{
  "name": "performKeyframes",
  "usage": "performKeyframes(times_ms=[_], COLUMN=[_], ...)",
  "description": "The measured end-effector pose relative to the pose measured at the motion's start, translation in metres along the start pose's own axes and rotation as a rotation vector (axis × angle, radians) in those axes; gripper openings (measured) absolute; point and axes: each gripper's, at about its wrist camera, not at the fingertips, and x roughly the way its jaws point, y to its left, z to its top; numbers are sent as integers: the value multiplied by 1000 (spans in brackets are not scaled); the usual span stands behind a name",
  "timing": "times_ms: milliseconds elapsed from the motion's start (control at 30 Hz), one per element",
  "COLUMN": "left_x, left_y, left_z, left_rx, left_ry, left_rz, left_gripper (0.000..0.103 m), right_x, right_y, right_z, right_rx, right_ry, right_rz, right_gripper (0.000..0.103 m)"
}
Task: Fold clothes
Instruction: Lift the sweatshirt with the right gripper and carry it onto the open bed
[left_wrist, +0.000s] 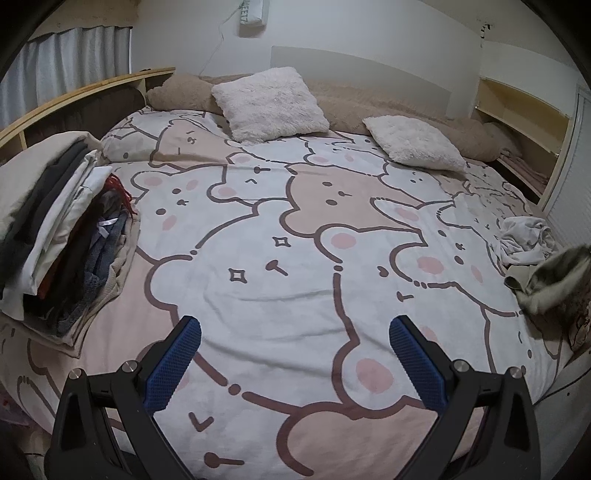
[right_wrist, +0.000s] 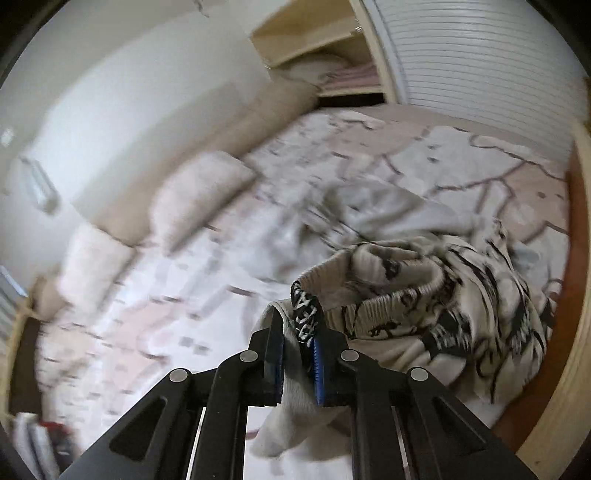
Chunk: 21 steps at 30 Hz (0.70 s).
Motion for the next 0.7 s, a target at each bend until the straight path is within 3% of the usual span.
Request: performKeyframes(times_ms=[200, 333, 533, 700], left_x=[-3, -8, -14, -19], left_y=[10, 14, 22, 28], left_z=[-2, -4, -6, -7], left_rx=[-21, -24, -39, -52], left_ry=[-10, -22, -36, -47], left_rz=[-8, -11, -8, -6], left_gripper=[103, 103, 103, 103], right_x=[-63, -87, -99, -127], right_y=[42, 53, 90, 158], right_z=[23, 43, 53, 45], right_rx=[6, 5, -56, -186], right_ry=[-98, -177, -144, -108], right_rz=[178, 206, 278, 480], right_gripper=[10, 10, 10, 10])
